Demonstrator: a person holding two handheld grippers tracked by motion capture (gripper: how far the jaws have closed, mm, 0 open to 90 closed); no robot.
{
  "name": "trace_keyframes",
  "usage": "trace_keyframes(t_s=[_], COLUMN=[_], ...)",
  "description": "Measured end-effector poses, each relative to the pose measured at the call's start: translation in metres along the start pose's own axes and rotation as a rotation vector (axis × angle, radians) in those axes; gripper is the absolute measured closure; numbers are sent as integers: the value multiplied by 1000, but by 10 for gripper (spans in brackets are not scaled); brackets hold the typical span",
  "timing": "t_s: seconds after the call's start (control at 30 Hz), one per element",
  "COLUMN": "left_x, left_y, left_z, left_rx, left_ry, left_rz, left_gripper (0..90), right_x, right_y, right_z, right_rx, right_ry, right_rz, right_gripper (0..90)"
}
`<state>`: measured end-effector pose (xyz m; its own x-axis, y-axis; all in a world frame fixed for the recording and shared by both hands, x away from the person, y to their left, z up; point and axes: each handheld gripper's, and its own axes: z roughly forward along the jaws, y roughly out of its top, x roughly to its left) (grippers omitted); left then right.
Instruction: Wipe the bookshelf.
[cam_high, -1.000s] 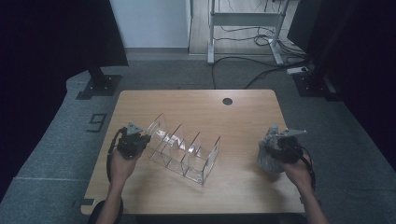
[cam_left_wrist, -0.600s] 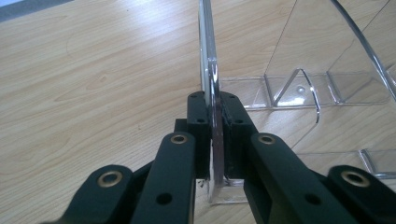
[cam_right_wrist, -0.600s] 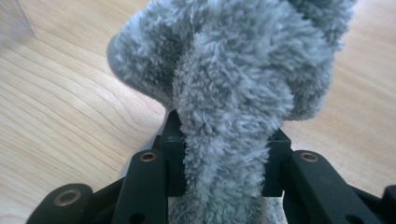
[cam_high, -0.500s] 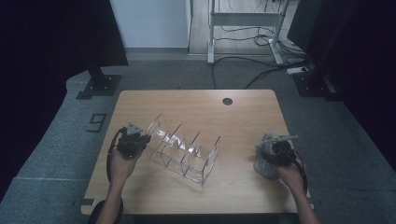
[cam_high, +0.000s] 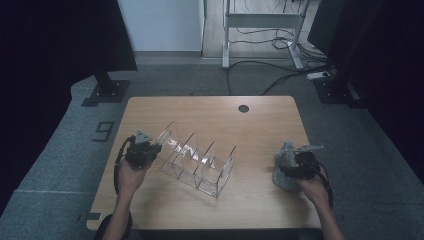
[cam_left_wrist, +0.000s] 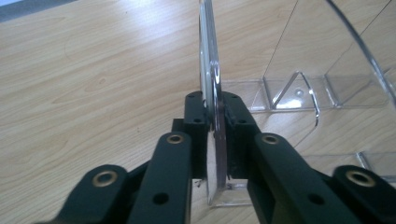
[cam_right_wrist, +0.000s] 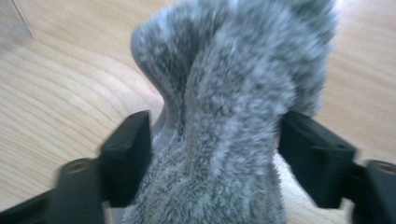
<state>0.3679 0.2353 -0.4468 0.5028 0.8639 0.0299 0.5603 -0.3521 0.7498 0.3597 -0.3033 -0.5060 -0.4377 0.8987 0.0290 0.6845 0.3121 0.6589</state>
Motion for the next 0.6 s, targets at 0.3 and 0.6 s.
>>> trace_keyframes(t_s=[0.3, 0.6], left_x=[4, 12], left_y=[2, -6], left_z=[-16, -32], left_rx=[-70, -72], left_ry=[26, -2], left_rz=[-8, -50], left_gripper=[507, 134], right_x=[3, 14], right_y=[14, 28], right_z=[-23, -40], right_rx=[-51, -88], right_ry=[36, 61], right_rz=[-45, -97], right_gripper=[88, 0])
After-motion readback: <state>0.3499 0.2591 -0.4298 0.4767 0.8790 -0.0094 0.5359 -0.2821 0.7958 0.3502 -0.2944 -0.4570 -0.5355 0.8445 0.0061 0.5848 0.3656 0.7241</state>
